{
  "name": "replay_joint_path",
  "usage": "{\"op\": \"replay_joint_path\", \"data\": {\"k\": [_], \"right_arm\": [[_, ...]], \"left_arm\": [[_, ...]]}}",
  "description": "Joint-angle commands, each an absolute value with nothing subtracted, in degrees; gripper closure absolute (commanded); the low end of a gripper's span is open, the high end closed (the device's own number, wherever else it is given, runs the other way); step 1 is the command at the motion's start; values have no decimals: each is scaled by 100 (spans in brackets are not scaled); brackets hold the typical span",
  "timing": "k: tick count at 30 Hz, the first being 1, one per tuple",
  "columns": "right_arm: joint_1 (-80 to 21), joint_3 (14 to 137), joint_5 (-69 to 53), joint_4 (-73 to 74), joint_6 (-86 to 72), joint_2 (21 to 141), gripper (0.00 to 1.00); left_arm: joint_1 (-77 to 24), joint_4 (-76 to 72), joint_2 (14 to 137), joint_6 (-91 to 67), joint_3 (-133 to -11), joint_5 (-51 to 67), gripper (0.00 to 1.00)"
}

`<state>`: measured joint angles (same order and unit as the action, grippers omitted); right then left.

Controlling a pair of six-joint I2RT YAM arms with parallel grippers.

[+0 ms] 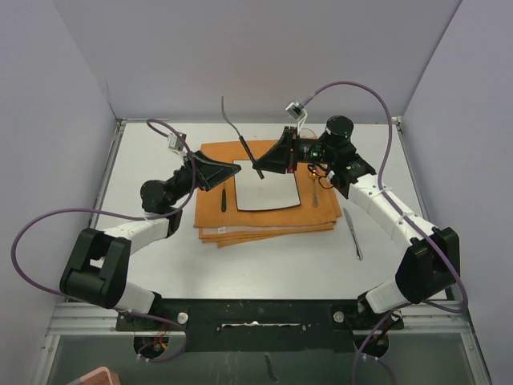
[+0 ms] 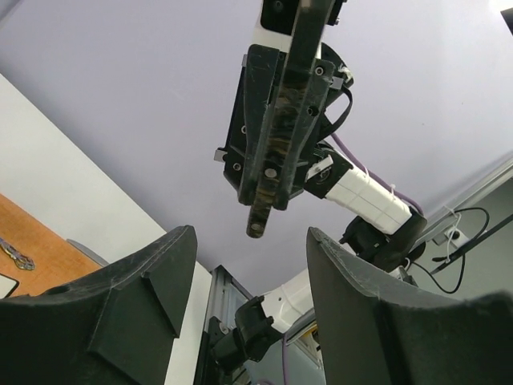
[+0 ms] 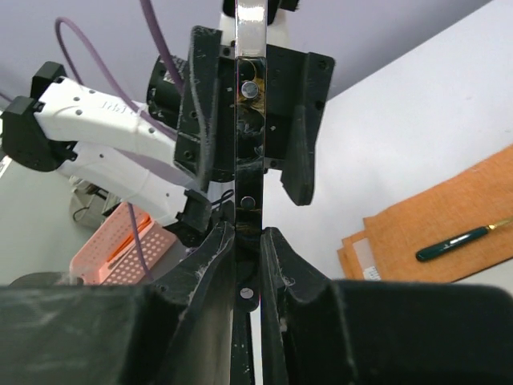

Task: Set the dinner table for one person
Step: Place the fork at the napkin.

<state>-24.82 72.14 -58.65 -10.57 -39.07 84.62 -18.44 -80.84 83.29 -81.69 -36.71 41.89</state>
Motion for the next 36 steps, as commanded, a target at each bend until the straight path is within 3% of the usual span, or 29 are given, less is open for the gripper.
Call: {"op": "replay_joint_path", "data": {"k": [1, 15, 23, 26, 30, 36], "right_arm": [[-2561, 7354, -6352, -1679, -4209, 8457, 100], [-2836, 7426, -6040, -739, -3490, 8468, 100], [-2926, 7581, -5999, -745, -3485, 8599, 100], [-2927, 7619, -5979, -755, -3480, 8613, 100], [-2937, 7638, -5989, -839, -3533, 8606, 100], [-2936, 7621, -5970, -887, -3558, 8600, 100]], "left_arm": [[-1839, -8603, 8387, -8166, -3955, 4317, 45], [-1875, -8278, 8496, -8068, -4726, 4379, 46], [-1995, -8203, 8619, -7983, -4845, 4350, 53], [-1996, -8159, 8614, -7956, -4822, 4345, 68], [-1989, -8069, 8579, -7911, -4759, 4279, 99], [-1971, -7956, 8533, -7902, -4807, 4332, 100]]}}
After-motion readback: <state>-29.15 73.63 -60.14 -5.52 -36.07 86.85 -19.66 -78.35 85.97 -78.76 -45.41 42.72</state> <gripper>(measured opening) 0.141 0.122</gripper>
